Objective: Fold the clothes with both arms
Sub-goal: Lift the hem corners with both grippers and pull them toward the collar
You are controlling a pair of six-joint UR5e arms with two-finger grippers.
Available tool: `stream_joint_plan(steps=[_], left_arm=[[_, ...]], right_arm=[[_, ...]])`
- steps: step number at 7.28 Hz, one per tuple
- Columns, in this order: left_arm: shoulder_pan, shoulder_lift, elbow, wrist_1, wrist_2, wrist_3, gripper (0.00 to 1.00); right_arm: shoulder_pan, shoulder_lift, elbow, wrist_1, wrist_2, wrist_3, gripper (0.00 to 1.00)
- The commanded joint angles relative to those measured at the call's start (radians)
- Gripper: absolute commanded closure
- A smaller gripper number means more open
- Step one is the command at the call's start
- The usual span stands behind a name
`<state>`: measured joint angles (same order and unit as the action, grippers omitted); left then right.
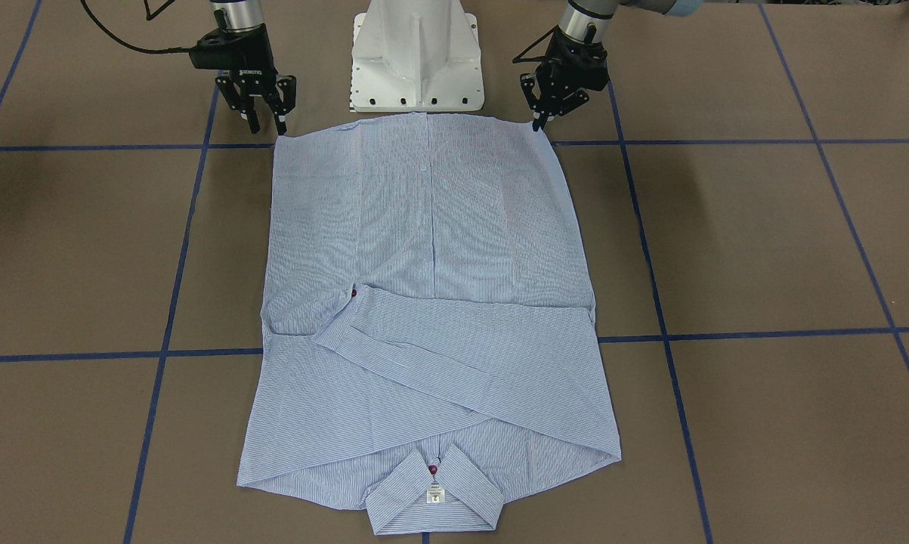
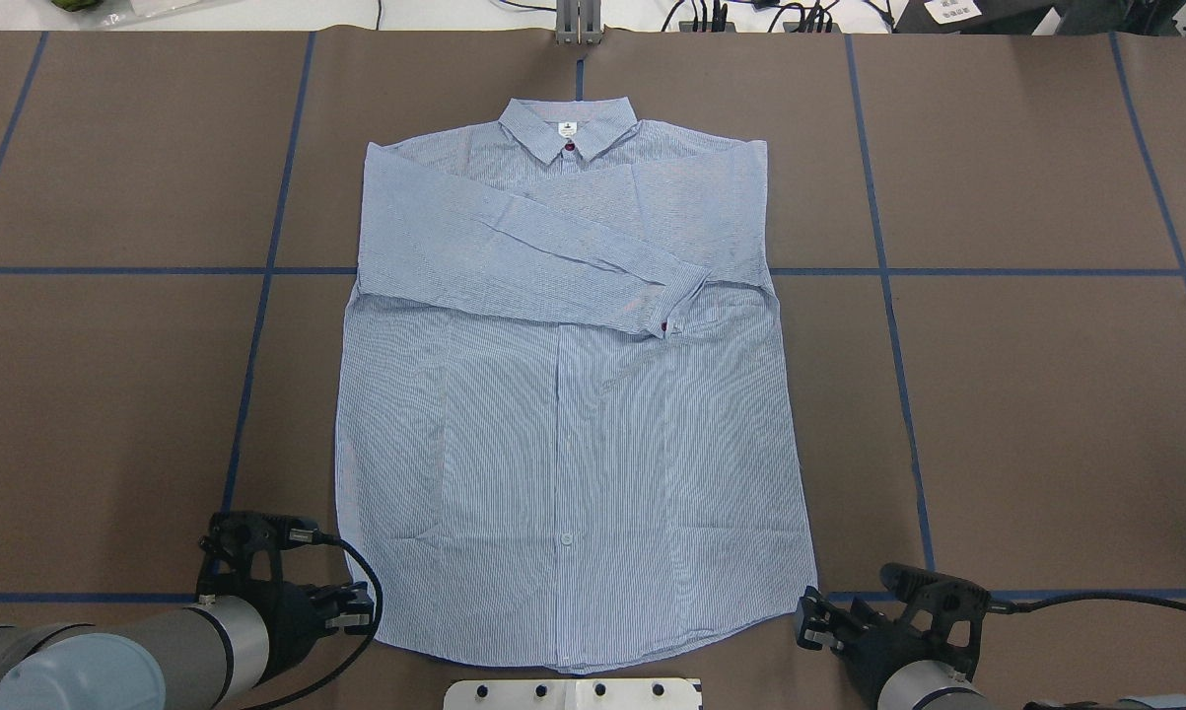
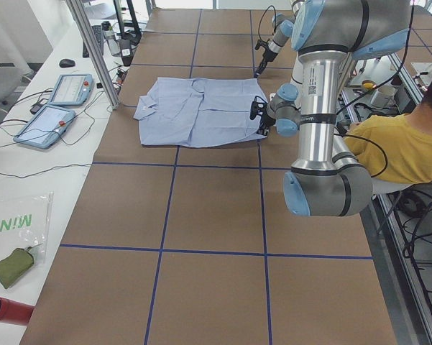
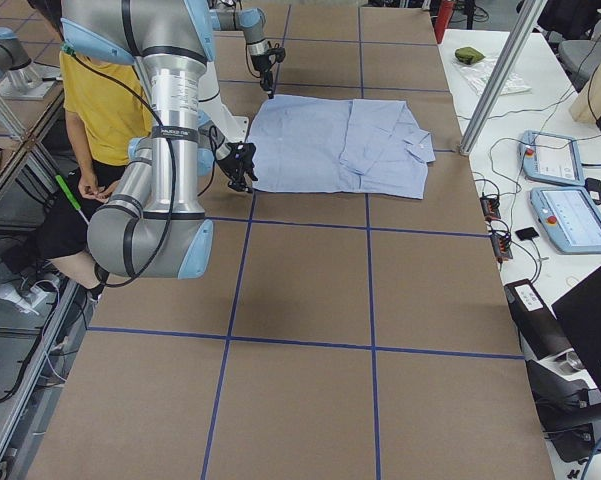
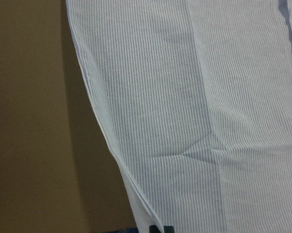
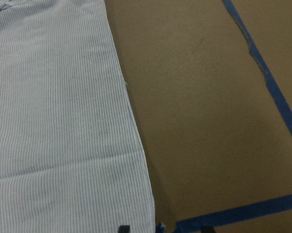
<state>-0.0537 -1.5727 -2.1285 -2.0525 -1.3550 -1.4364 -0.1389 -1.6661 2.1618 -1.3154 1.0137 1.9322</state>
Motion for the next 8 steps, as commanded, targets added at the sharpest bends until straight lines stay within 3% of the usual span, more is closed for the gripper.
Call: stream_joint_plan(steps=[1,4,5,8], left_arm=[[0.0,-0.001,-0.002,0.0,0.001,0.001,1.0],[0.001,-0.001,-0.007,0.0,0.001,0.002,1.0],[0.0,-0.001,-0.007,0.0,0.001,0.002,1.0],[0.0,-0.003,-0.01,0.0,-0.001,0.002,1.0]], right_arm=[[-0.011,0.034,-0.039,-0.004,-0.02,0.007,0.46],[-0.013,0.054,-0.063,-0.005,-0.023,0.008,0.66],[-0.015,0.055,-0.063,-0.005,-0.023,0.007,1.0],[-0.007,0.063,-0.045,-0.008,-0.023,0.007,1.0]])
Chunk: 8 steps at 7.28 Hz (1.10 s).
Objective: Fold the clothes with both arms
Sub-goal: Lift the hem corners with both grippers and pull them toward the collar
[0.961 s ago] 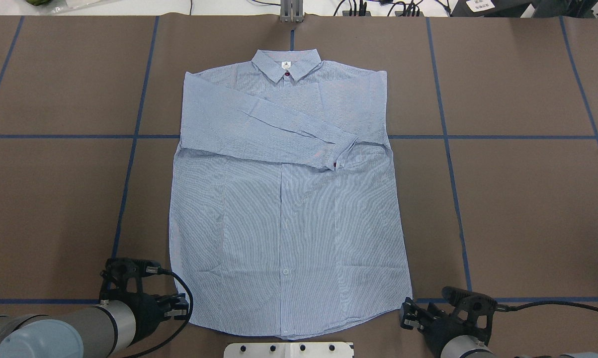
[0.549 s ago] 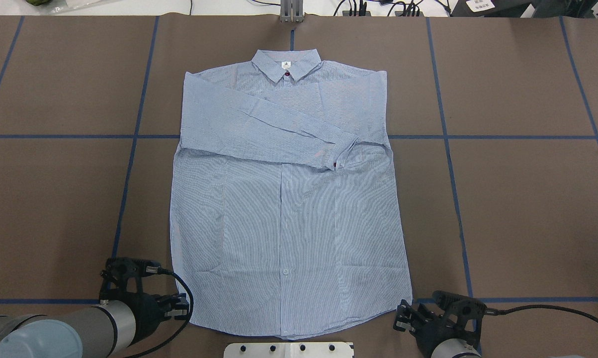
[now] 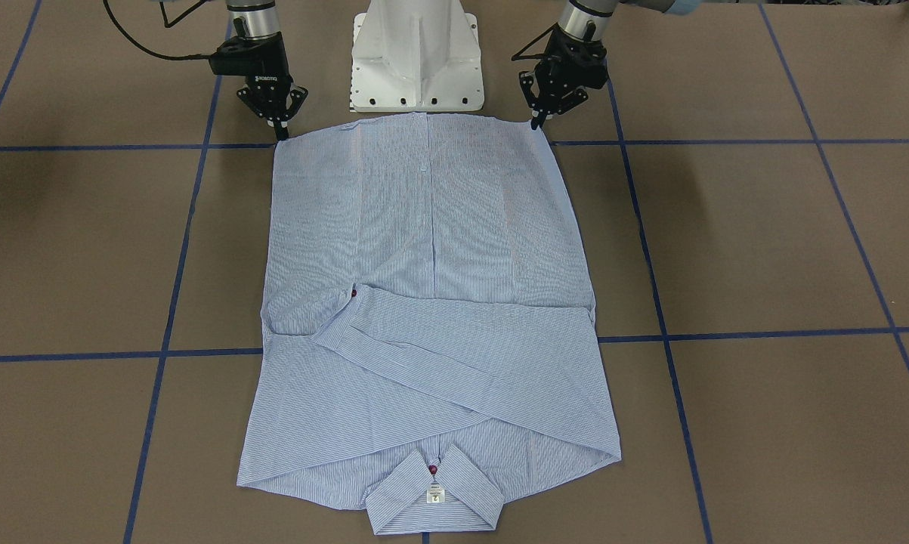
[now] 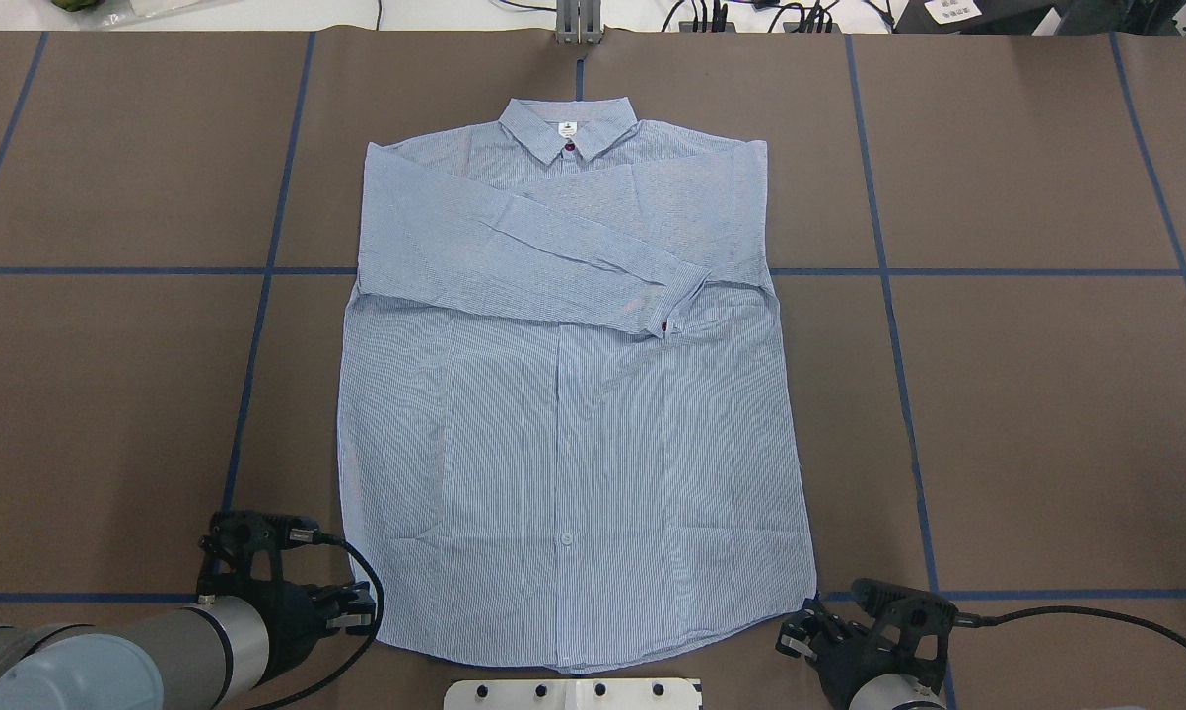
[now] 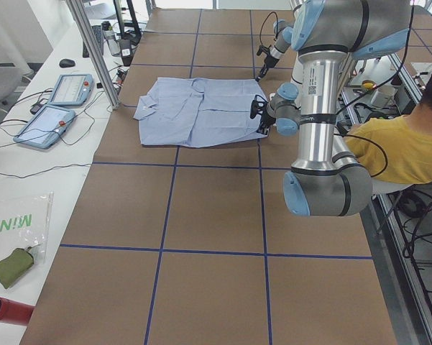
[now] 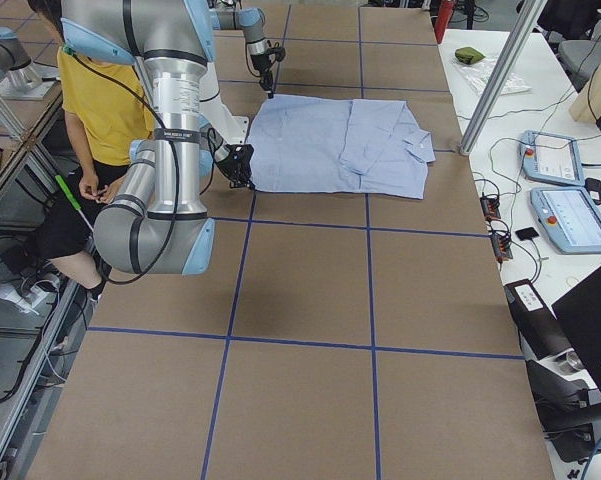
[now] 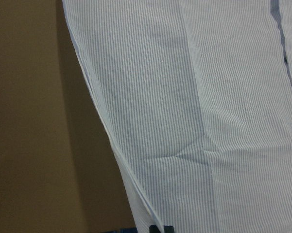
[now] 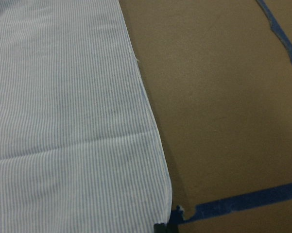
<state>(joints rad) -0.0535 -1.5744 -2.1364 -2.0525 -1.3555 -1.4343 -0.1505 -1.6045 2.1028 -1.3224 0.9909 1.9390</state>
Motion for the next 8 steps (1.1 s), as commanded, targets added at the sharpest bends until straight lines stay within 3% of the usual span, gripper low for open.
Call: stream_joint_plan(steps=[1,3,4,5,6,7,8], left_arm=[[0.0,-0.001,-0.014,0.0,-0.007,0.0,1.0],[-0.009,0.016,-0.135,0.005,-0.017,0.008,1.0],[-0.012,0.023,-0.219,0.033,-0.075,0.009,1.0],[-0.014,0.052,-0.36,0.135,-0.123,0.009,1.0],[-0.02,0.069,-0.505,0.24,-0.21,0.009,1.0],[-0.076,0.053,-0.575,0.336,-0.287,0.011,1.0],[-0.115,0.053,-0.565,0.351,-0.31,0.012,1.0]], right_arm=[[0.012,0.0,0.07,-0.039,0.002,-0.003,1.0],[0.02,-0.011,0.31,-0.267,0.038,-0.006,1.0],[0.017,-0.006,0.447,-0.403,0.085,-0.005,1.0],[-0.006,0.0,0.574,-0.526,0.118,-0.003,1.0],[0.006,0.036,0.651,-0.599,0.158,-0.003,1.0],[0.091,0.101,0.672,-0.641,0.258,-0.012,1.0],[0.194,0.18,0.671,-0.696,0.355,-0.055,1.0]])
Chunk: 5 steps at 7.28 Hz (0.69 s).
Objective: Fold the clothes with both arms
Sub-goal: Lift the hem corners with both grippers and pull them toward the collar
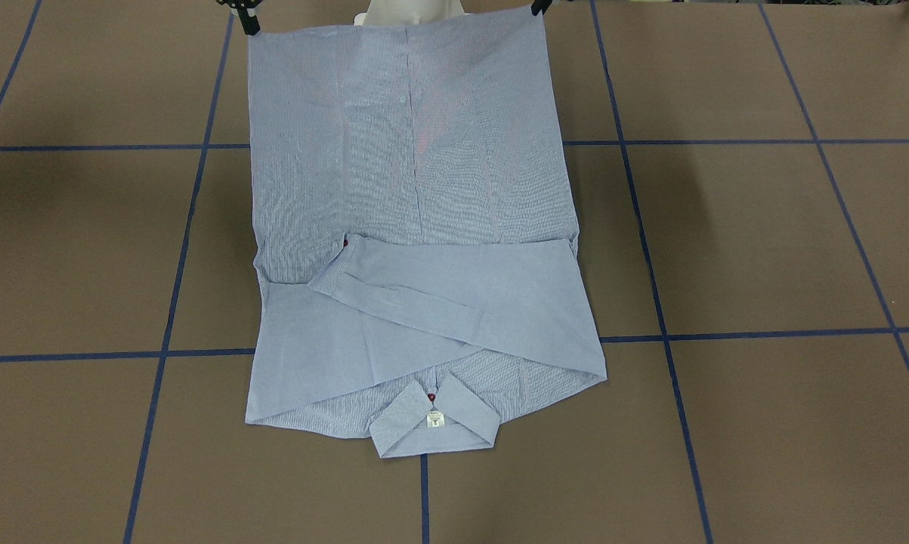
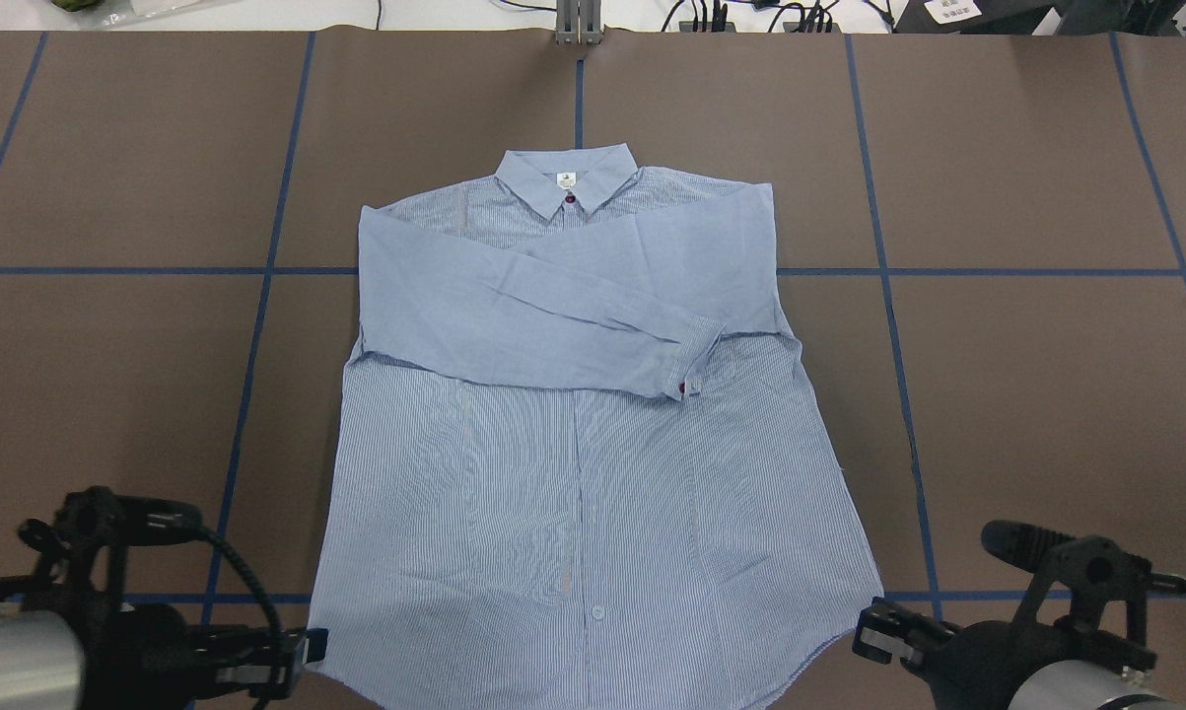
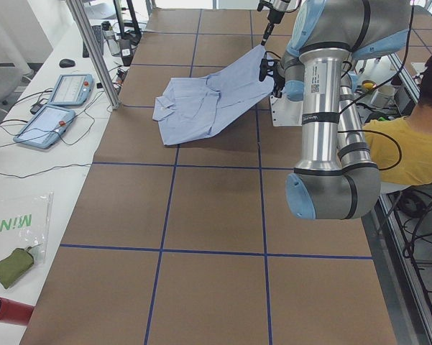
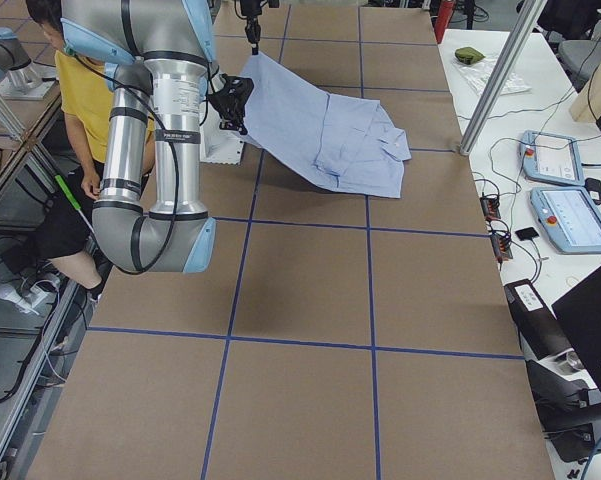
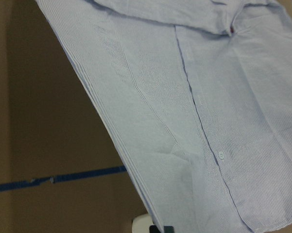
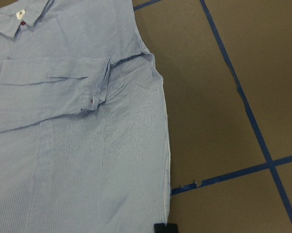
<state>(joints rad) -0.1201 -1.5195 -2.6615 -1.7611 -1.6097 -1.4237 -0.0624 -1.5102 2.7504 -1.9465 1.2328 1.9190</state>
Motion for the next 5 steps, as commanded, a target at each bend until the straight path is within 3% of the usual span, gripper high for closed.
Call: stream_joint_plan(steps=[1,2,5], left_arm=[[-0.07,-0.024,0.012,0.06,-0.053,0.029,1.0],[-0.132,-0.075,0.102,0.06,-0.05,0.038,1.0],[-0.351,-0.264,0.302,0.084,-0.052,0.172,1.0]], right_arm=[[0.166,0.164,-0.001,-0.124,0.123,-0.123,1.0],[0.24,0.268,-0.087,-0.135,0.129,-0.186,1.0],[0.512,0.352,-0.19,-0.129,0.215,-0.349,1.0]])
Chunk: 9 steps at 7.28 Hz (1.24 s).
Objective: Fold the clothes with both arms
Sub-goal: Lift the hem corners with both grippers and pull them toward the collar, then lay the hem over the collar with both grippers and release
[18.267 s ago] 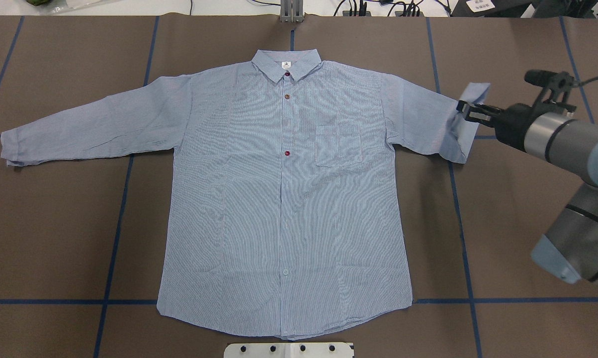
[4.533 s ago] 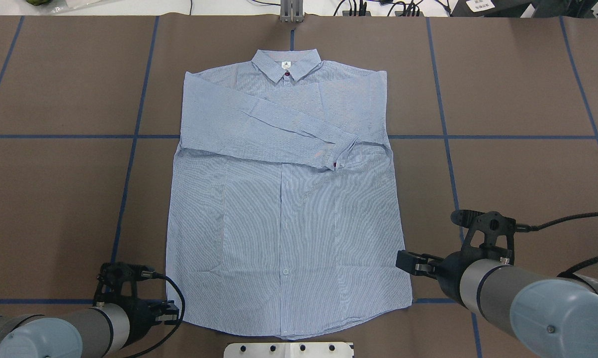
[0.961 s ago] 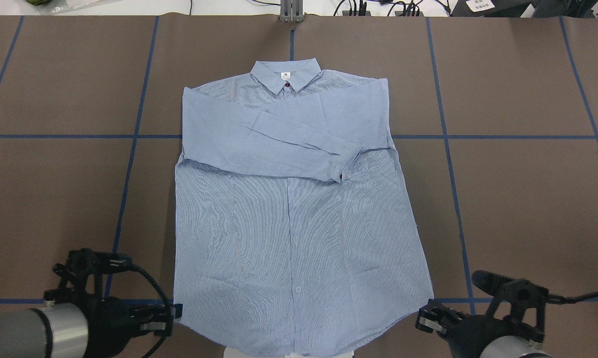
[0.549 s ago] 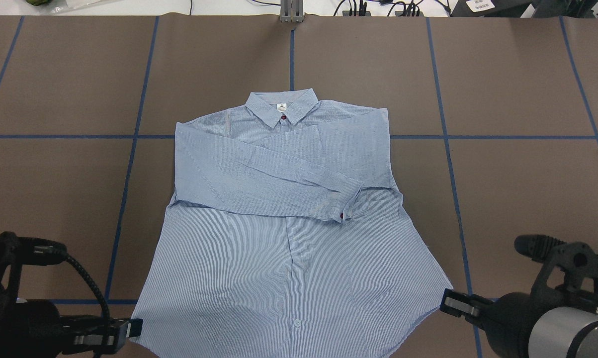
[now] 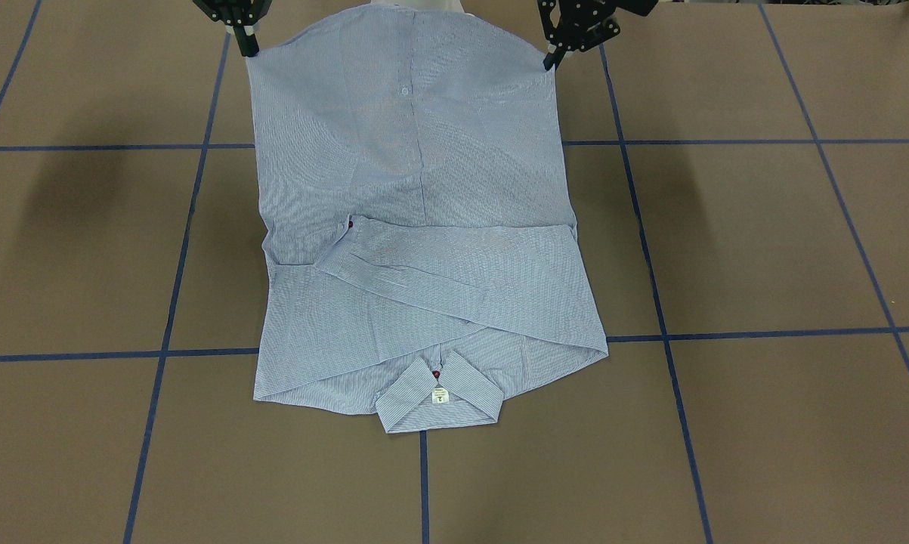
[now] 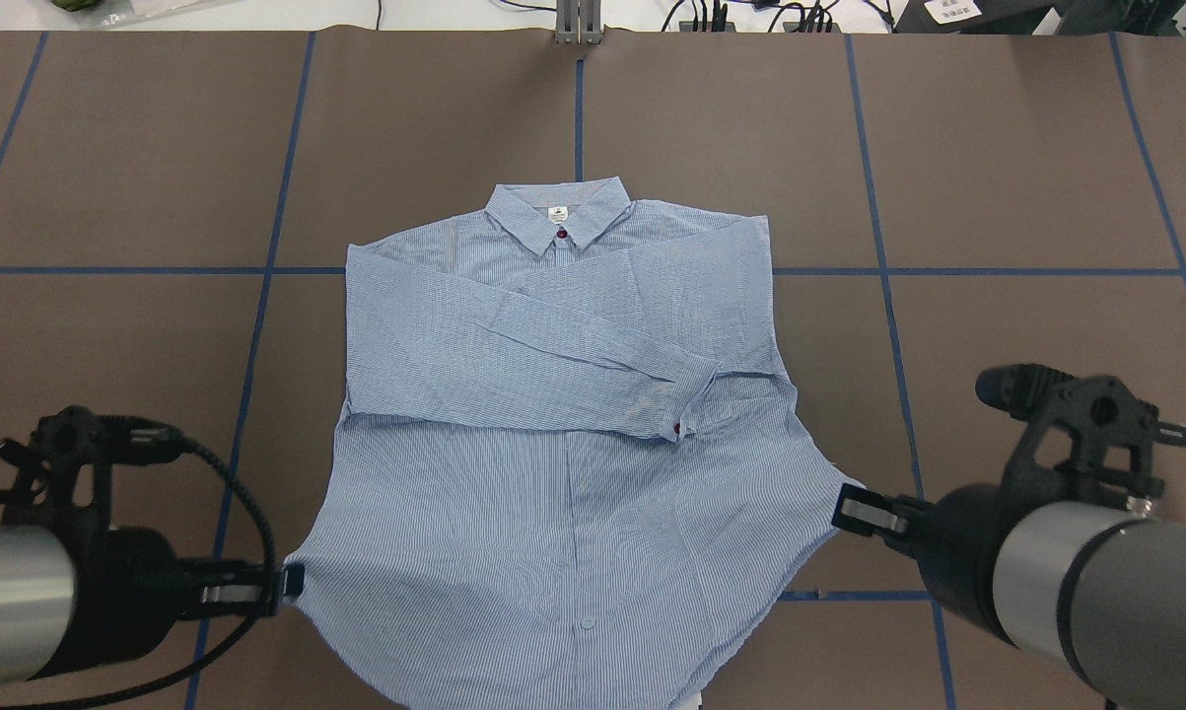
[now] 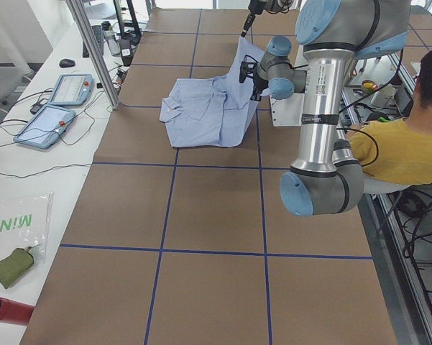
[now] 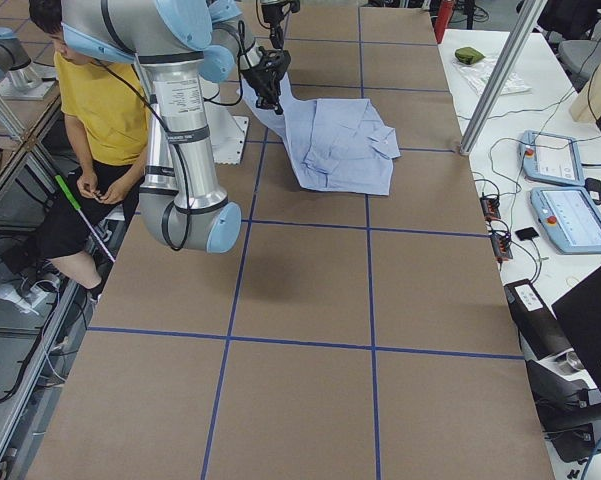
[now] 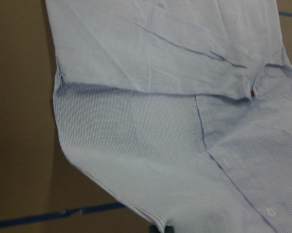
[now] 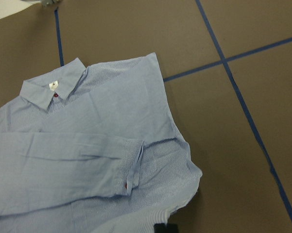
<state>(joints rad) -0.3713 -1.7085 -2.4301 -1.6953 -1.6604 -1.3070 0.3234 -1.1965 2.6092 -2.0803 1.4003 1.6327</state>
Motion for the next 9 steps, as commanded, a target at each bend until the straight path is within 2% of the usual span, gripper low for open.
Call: stream_joint_plan(steps=[1,2,4,6,8,9], left_arm=[[-0.179,-0.142,0.104,0.041,-0.004,0.113,1.0],[-0.24,-0.161,0.14,0.042,-0.009,0.159,1.0],[-0.313,-0.247,0.268,0.04,-0.009,0.216,1.0],[-0.314,-0.321,0.456,-0.007,0.008,0.218,1.0],[-0.314,-0.347,0.689,-0.207,0.048,0.253,1.0],[-0.313,-0.364,0.782,-0.281,0.048,0.262,1.0]], right_arm=[[0.194,0.087,-0.139,0.009,0.075,-0.074,1.0],[0.232,0.154,-0.278,0.047,0.072,-0.098,1.0],[0.284,0.158,-0.526,0.318,0.071,-0.129,1.0],[0.296,0.161,-0.644,0.439,0.069,-0.158,1.0],[0.33,0.161,-0.725,0.508,0.069,-0.218,1.0],[0.33,0.169,-0.795,0.549,0.069,-0.221,1.0]])
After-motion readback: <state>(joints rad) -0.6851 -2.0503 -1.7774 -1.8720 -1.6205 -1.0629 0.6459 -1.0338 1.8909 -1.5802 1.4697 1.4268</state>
